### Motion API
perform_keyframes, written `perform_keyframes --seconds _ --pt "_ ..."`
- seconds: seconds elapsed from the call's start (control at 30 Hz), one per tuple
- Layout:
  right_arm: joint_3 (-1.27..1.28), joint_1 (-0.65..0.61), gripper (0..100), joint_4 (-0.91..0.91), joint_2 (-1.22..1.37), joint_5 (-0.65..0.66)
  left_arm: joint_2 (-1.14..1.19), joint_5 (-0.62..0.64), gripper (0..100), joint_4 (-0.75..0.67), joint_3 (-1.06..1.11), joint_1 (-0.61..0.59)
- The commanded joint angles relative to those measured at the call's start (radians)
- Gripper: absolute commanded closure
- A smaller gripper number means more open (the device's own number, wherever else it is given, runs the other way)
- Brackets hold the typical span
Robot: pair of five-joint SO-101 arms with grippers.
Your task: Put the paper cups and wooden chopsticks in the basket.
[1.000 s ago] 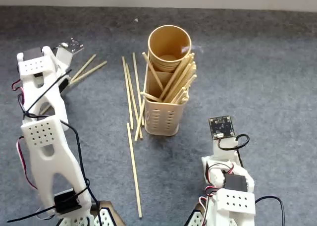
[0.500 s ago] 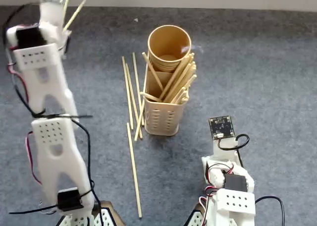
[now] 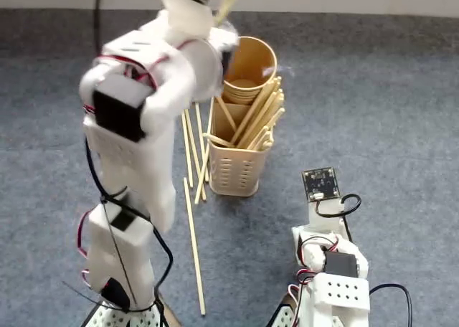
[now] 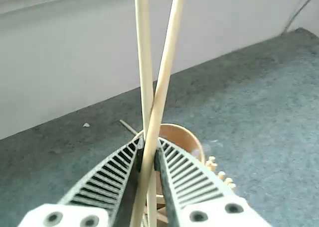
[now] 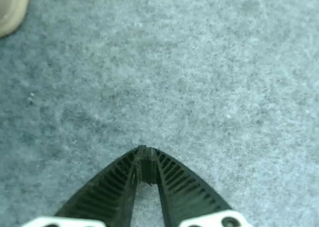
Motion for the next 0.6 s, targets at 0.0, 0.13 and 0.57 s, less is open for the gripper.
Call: perform_keyframes --seconds 0.0,0.13,0.57 --pt "0.001 -0.005 99.4 -0.016 -0.010 0.011 -0.065 0.011 100 0.008 -0.064 0.082" --pt "0.001 -0.005 99.4 -0.016 -0.010 0.011 -0.202 -0.061 100 0.008 -0.031 0.165" --pt "-0.001 -0.008 99.4 -0.016 -0.010 0.011 -1.021 -0.069 100 -0.463 1.475 0.081"
